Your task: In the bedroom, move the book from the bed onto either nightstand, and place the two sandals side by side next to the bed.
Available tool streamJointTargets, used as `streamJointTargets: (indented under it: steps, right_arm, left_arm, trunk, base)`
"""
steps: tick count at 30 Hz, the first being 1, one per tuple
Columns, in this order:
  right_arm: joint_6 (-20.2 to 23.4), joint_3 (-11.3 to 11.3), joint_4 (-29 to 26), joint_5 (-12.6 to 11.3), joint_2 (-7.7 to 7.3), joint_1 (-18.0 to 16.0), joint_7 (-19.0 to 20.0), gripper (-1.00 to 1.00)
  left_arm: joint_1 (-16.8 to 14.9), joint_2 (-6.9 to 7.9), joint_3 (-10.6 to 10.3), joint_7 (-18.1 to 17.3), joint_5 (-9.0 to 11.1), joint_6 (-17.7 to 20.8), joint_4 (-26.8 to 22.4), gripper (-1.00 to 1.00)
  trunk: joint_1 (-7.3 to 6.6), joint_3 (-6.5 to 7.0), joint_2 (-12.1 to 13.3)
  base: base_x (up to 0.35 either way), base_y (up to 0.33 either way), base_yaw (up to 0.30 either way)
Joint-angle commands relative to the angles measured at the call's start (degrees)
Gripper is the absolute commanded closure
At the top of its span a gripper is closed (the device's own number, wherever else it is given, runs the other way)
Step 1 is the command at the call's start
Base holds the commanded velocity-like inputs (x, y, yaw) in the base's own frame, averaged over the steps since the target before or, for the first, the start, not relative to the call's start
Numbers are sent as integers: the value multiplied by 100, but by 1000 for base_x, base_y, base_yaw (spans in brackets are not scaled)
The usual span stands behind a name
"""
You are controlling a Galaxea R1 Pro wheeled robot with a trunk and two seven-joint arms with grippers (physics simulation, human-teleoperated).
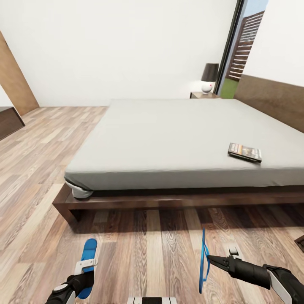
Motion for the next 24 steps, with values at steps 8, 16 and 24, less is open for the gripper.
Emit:
streamJointTargets:
  steps: [8,16,24]
  right_arm:
    - [53,35,0,-54,-6,-5,0,100]
    - [53,34,0,-54,-8,-4,0,100]
    - [53,34,0,-54,-6,-4,0,100]
  left_arm:
    - [-1,-5,14,-33,61,52,-10,100]
    - [-1,-2,17,-36,56,49,-13,100]
    - [-1,-2,17,-36,54,42,-18,100]
  trunk:
    - [19,-183,-13]
    - [40,-360,-24]
    - [60,-537,-34]
  base:
    - [0,0,0]
    - [0,0,0]
    - [0,0,0]
